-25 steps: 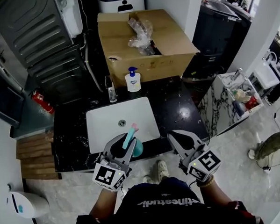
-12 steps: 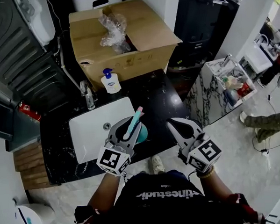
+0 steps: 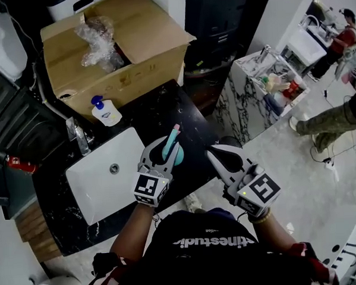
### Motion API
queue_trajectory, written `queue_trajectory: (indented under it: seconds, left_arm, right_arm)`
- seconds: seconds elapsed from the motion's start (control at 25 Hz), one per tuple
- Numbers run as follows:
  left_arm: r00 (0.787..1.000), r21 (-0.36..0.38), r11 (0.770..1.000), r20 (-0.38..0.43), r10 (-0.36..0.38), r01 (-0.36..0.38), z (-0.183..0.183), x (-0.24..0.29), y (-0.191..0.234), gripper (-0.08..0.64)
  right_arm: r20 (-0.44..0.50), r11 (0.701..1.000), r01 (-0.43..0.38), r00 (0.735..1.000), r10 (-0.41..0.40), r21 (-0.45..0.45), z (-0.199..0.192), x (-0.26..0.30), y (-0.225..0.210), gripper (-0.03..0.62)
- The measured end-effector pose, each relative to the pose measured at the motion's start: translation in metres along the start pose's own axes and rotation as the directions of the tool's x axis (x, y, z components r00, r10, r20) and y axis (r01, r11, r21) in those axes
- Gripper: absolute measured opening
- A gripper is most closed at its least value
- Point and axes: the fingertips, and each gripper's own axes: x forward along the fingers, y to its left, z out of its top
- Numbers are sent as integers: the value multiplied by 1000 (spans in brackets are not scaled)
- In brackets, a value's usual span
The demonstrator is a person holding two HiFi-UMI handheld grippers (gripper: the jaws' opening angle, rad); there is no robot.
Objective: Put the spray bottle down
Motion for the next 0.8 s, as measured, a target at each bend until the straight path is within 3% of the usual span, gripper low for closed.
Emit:
queue_trajectory:
  seconds: [0.28, 0.56, 0.8]
  left_arm:
    - [999, -15, 999, 13, -30, 31, -11, 22, -9, 109]
    - [998, 22, 999, -54, -45, 46, -21, 10, -12, 114]
    - [997, 28, 999, -72, -19, 21, -19, 3, -6, 225]
  right_arm:
    - [-15, 998, 62, 998, -61, 21, -6, -18, -24, 40]
    - [-12, 999, 48, 999, -48, 21, -2, -11, -23, 40]
    - [0, 1000, 27, 1000, -27, 1, 7, -5, -19, 40]
